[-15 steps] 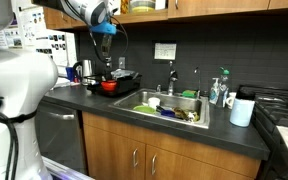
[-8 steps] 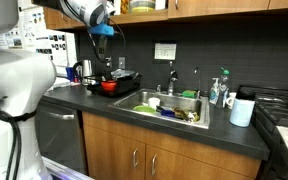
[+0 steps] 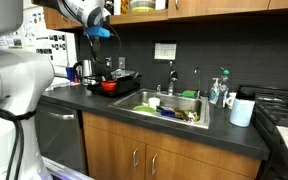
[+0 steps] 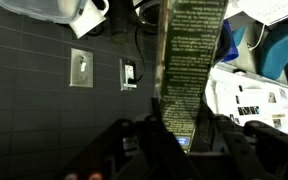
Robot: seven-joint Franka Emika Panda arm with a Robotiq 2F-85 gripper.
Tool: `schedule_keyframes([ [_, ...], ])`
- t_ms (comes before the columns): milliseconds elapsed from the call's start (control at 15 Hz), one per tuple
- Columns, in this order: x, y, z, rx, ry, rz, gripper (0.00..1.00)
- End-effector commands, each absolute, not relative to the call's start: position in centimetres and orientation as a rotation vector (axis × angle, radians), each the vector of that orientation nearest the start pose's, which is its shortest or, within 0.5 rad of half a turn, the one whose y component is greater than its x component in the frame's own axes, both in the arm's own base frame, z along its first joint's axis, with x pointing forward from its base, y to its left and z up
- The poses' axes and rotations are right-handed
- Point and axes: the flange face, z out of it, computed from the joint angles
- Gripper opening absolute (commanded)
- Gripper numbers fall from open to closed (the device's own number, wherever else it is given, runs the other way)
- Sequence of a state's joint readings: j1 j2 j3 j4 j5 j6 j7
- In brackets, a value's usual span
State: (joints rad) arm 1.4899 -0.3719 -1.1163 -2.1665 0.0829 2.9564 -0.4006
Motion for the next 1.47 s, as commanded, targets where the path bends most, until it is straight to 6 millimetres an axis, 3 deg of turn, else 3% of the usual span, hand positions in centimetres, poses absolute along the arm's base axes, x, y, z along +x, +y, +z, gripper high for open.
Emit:
schedule_keyframes([
  [0, 54.6, 15.0, 58.0, -2.367, -0.760, -1.249, 0.12],
  [400, 54.8, 17.5, 58.1, -2.338, -0.880, -1.210, 0.12],
  [933, 57.0, 15.4, 55.5, -2.390, -0.844, -1.192, 0.12],
  [1400, 57.8, 16.2, 52.2, -2.407, -0.855, -1.120, 0.12],
])
